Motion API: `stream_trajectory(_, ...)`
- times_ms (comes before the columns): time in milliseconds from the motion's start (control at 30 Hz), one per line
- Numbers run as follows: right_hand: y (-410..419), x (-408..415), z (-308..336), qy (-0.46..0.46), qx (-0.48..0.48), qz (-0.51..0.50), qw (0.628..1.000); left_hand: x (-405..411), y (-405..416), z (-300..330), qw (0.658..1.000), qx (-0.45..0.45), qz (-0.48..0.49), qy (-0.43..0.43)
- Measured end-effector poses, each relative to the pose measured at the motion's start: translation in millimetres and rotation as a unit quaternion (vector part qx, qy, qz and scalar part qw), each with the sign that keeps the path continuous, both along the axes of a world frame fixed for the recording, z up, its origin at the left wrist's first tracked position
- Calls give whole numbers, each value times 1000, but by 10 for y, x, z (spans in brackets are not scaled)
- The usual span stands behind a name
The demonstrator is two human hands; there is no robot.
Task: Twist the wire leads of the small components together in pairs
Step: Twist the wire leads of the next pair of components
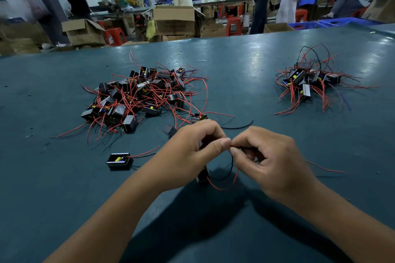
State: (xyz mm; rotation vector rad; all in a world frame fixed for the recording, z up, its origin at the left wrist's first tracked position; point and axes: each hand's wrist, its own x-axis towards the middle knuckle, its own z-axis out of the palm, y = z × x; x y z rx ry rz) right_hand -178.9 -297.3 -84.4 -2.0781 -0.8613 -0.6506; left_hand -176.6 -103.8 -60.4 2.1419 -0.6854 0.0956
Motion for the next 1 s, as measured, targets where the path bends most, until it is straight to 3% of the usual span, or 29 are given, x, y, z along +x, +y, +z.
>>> stream_trajectory(100,4,-12,3,-22,-33,-1,999,-19,-17,-4,990,-55,27,125)
stream_trajectory(233,23,-21,4,-14,-40,3,999,-57,-36,5,947,-148,46,282)
stream_trajectory(300,31,-21,2,25,-1,6,1000,-52,-34,6,962,-131,53,233)
stream_trajectory(400,17,1,-12,95,64,9,993,-26,21,31,997,-45,51,49)
stream_trajectory(467,4,18,-22,134,95,19,986,-10,66,74,997,25,46,-64)
stream_trajectory(533,-2,24,-25,157,113,28,981,0,85,88,989,69,34,-123)
stream_trajectory(833,13,10,-23,162,120,31,979,-35,32,51,991,16,71,-109)
stream_trajectory(1000,22,-4,-20,162,133,20,978,-51,-39,59,986,34,80,-144)
